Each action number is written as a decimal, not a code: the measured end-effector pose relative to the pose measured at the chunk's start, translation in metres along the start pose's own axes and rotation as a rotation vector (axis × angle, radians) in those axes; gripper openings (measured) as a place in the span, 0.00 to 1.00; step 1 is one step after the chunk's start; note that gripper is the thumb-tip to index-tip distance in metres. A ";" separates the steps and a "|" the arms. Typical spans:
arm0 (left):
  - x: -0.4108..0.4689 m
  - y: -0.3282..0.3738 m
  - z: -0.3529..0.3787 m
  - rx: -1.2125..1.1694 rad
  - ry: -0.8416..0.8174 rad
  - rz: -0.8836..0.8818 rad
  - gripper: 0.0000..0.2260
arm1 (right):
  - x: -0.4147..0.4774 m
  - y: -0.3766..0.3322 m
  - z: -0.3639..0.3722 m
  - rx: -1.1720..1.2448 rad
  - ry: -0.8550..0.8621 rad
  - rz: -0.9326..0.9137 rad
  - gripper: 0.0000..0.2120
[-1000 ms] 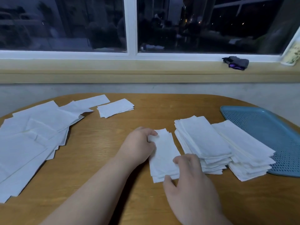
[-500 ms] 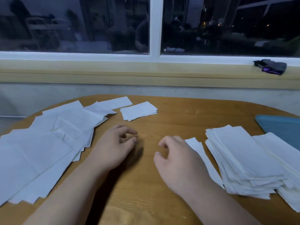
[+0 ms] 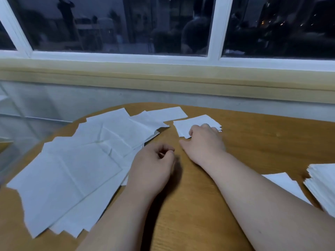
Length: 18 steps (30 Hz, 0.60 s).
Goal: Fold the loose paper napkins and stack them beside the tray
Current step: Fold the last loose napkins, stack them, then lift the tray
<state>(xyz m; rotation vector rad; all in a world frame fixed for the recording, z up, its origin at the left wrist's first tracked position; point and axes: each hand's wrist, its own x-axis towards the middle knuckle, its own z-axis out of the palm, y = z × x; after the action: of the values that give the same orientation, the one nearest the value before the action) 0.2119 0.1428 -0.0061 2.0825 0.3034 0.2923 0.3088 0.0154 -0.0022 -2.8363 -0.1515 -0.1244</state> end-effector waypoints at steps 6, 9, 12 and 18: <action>0.005 -0.003 0.001 -0.041 0.003 -0.019 0.08 | 0.018 0.000 0.001 -0.136 0.007 0.003 0.11; 0.004 -0.002 0.001 -0.065 0.003 -0.017 0.08 | 0.012 0.000 -0.002 -0.183 0.009 -0.010 0.09; 0.002 0.000 -0.001 -0.076 -0.001 -0.017 0.08 | -0.002 0.005 -0.009 -0.067 0.036 0.030 0.07; -0.002 0.004 -0.001 -0.192 -0.013 0.027 0.05 | -0.065 0.014 -0.041 0.413 0.243 0.042 0.08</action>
<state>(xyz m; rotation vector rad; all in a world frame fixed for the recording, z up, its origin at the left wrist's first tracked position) 0.2097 0.1411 -0.0019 1.8999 0.2306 0.3118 0.2427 -0.0157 0.0263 -2.3888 -0.0561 -0.3801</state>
